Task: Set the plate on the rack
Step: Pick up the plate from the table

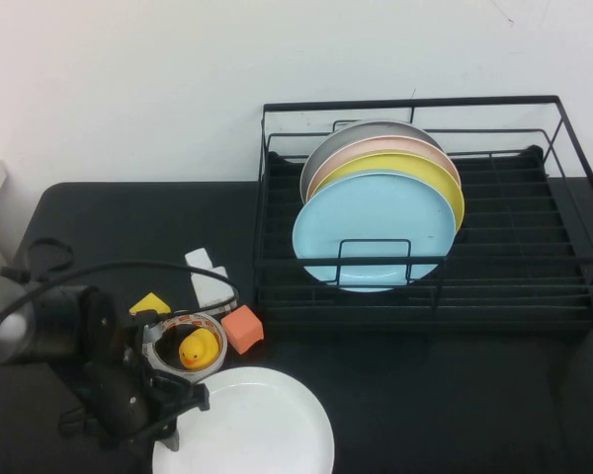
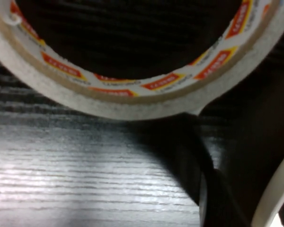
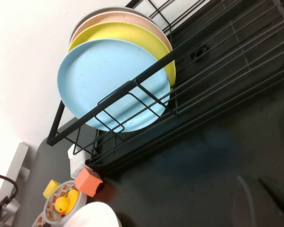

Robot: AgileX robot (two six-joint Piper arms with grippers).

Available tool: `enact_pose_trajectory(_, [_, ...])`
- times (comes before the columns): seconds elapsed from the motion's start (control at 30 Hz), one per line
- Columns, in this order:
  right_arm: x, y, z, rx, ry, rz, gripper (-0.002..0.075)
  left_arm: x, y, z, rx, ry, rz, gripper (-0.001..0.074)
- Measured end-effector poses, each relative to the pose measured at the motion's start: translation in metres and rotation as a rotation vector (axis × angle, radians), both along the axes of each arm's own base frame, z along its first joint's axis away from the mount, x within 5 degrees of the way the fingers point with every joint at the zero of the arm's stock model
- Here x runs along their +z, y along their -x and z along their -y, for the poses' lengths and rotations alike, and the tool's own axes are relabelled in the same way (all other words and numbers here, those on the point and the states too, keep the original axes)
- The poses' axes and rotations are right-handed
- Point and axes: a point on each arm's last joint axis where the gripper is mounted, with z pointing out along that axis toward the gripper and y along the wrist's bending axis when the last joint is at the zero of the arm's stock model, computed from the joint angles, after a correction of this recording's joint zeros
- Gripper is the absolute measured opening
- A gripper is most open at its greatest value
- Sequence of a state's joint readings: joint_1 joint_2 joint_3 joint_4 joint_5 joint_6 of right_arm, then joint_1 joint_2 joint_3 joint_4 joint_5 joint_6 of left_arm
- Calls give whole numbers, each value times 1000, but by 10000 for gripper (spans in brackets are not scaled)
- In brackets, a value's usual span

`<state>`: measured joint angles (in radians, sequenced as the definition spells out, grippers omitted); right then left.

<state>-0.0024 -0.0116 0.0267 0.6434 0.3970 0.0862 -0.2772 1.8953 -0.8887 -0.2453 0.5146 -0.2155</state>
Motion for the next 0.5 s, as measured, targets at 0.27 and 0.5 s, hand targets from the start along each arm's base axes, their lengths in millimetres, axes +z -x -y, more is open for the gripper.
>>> enact_pose_trajectory(0.27, [0, 0, 0, 0, 0, 0, -2, 2, -2, 10, -36, 126, 22, 259])
enact_pose_trajectory(0.5, [0, 0, 0, 0, 1, 0, -2, 0, -3, 12, -86, 134, 38, 71])
